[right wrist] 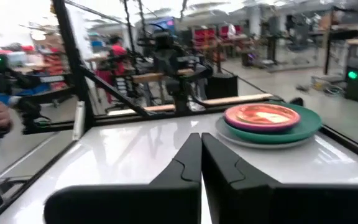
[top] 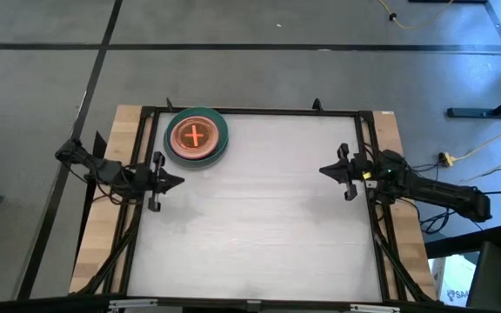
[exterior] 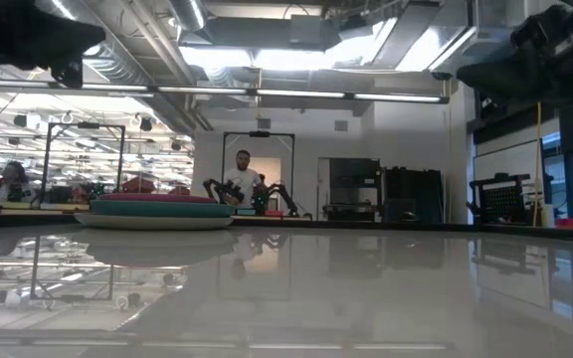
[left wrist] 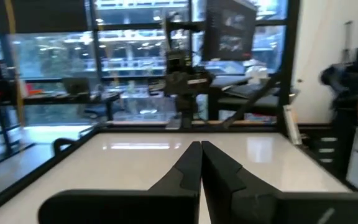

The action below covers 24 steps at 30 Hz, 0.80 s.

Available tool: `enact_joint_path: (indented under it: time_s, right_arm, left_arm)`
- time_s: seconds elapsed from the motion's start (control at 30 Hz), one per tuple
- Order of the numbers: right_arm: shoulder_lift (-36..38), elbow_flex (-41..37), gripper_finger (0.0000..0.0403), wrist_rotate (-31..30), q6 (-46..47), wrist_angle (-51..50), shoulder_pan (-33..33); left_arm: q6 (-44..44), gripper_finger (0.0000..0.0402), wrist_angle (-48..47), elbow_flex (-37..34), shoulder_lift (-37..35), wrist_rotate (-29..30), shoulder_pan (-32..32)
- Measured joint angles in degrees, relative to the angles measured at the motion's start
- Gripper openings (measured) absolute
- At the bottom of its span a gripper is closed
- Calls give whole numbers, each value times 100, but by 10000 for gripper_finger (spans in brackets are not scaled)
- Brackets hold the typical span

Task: Stack plastic plates
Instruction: Return to Home Position

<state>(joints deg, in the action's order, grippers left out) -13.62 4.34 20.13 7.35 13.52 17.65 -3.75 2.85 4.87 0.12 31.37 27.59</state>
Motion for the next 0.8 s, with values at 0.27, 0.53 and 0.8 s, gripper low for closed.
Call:
enact_joint_path:
  time_s: [0.27, 0.53, 0.8]
  right_arm:
    - [1, -394, 1, 242, 131, 491, 0]
    - [1, -394, 1, 353, -6, 605, 0]
    - [1, -394, 1, 386, -88, 562, 0]
  left_arm:
    - [-52, 1, -81, -99, 0, -87, -499]
    - [-90, 1, -75, -141, 0, -232, -909]
    - [-131, 0, -114, -141, 0, -1261, -1321]
